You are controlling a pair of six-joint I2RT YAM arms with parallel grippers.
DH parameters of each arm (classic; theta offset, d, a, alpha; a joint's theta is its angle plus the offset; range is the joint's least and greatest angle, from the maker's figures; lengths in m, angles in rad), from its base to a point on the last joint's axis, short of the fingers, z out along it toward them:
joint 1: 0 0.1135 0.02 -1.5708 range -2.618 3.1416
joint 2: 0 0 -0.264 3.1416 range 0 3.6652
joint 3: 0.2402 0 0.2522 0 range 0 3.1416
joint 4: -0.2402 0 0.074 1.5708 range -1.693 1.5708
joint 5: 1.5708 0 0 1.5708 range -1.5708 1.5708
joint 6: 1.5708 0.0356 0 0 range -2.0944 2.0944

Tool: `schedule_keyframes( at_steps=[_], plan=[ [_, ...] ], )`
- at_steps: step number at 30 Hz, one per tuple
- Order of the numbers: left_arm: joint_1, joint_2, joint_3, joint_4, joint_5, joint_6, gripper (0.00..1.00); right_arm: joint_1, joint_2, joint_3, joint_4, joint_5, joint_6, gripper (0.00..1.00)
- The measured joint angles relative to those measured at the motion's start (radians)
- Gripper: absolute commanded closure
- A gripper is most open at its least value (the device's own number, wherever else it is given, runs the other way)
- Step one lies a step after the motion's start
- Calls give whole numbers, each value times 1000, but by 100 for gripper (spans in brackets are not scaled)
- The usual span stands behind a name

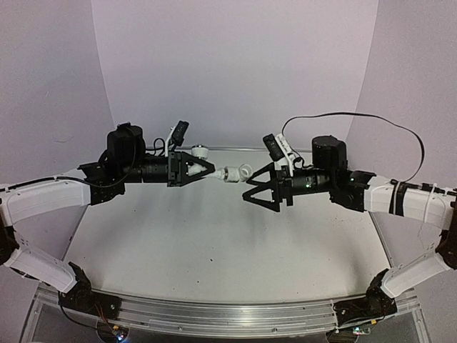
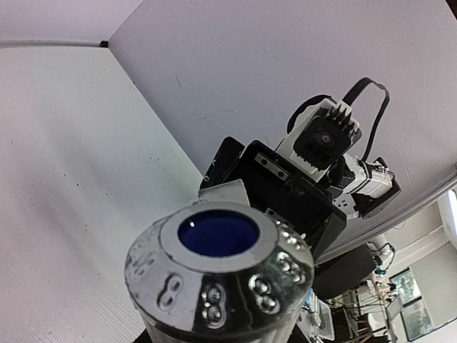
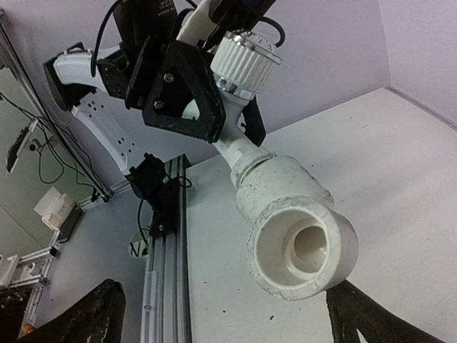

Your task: Install the water faucets

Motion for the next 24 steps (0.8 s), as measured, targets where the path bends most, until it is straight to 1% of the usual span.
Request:
schedule_keyframes(
  at_steps=[3,7,9,12,13,14,15,16,17,18,19,20,22,24],
  plan=[
    [3,0,-9,2,26,-74,100,24,16,-6,-3,32,-58,2],
    [-2,0,-11,21,72,-121,100,49,42,-6,35,108,-68,2],
    [-5,-3,-24,37,80,-142,100,53,45,-6,50,172,-65,2],
    [-5,-3,-36,39,84,-167,100,52,45,-6,75,192,-54,8],
    [-5,-3,-37,39,86,-169,100,50,45,-6,79,192,-53,15],
    [-5,-3,-37,40,89,-179,100,50,50,-6,98,185,-42,18],
    [-5,-3,-37,44,91,-187,100,50,55,-6,106,179,-42,24],
    [-5,-3,-37,51,93,-192,100,50,63,-4,113,167,-32,24],
    [-5,-3,-37,51,93,-192,100,50,68,-3,116,163,-27,39],
    [-5,-3,-37,53,93,-195,100,50,89,-1,127,141,-13,48],
    [-5,-3,-38,52,91,-195,100,50,97,-1,132,131,-8,55],
    [-3,-1,-39,51,85,-194,100,51,102,-1,139,116,2,59],
    [1,6,-40,54,85,-193,100,55,106,-1,153,100,36,70],
    [1,12,-40,63,89,-190,100,55,108,-2,160,86,63,83]
  ],
)
